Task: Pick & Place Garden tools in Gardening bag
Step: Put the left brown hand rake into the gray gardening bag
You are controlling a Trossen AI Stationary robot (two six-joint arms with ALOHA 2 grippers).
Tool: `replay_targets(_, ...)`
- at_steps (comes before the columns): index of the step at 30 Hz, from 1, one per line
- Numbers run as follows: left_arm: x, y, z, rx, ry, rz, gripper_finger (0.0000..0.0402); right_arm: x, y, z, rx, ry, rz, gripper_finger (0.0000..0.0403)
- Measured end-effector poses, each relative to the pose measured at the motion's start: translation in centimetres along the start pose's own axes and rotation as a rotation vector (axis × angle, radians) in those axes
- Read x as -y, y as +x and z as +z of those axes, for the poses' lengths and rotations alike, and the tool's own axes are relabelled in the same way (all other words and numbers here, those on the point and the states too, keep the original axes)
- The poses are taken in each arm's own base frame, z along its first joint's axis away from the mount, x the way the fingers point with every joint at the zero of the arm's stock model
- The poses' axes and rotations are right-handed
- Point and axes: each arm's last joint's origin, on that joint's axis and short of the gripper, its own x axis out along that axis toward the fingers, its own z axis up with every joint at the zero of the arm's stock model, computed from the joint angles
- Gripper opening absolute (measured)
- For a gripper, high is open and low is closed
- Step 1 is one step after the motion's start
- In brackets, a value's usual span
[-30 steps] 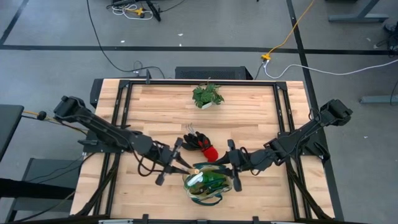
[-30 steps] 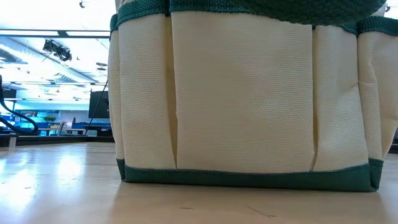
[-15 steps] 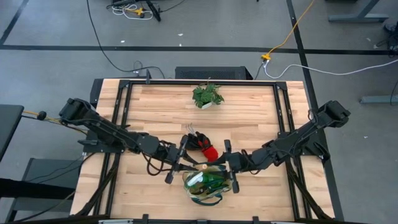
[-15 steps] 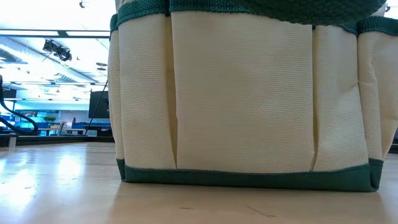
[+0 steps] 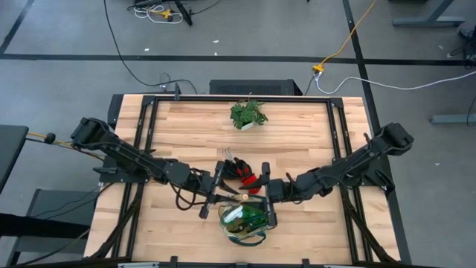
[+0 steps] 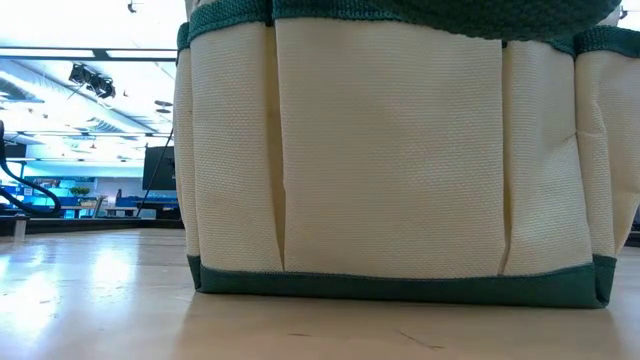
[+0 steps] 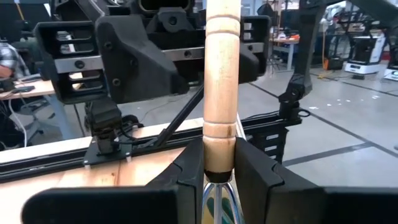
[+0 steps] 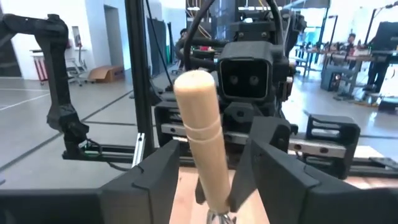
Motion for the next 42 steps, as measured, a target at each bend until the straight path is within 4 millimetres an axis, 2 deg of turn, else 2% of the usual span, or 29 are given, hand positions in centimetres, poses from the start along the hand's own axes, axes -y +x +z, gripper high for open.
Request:
replay_targets(6,0.0,0.0,0.0,-0.004,0.009,0.012,0.0066,-0.2,0.4,-0.2,0.043,-0.037,-0.002,0.0188)
replay_targets(9,0.0,0.0,-0.1,-0.006,0.011,0.012,0.0066,-0.2,0.5,-0.2,0.055,-0.031,-0.014,0.0168)
replay_targets(17,0.0,0.0,-0.1,-0.013,0.001,0.017,0.0066,-0.2,0.5,-0.1,0.069,-0.053,-0.002,0.0044)
replay_targets(20,0.0,0.0,-0.1,-0.014,0.002,0.014,0.0072,-0.2,0.5,-0.1,0.070,-0.055,-0.001,0.0044)
replay_targets(26,0.0,0.0,-0.1,-0.014,0.005,0.009,0.0129,-0.3,0.5,0.0,0.073,-0.043,0.007,0.0044)
replay_targets(30,0.0,0.0,-0.2,-0.015,0.005,0.010,0.0149,-0.3,0.5,-0.1,0.068,-0.029,0.012,0.0044)
replay_targets(37,0.0,0.0,-0.2,-0.016,0.004,0.006,0.0154,-0.9,0.2,-0.2,0.049,-0.026,0.025,0.0044)
replay_targets(42,0.0,0.0,-0.2,-0.022,0.004,0.010,0.0153,-1.2,-0.8,0.4,0.005,-0.017,-0.009,0.0044)
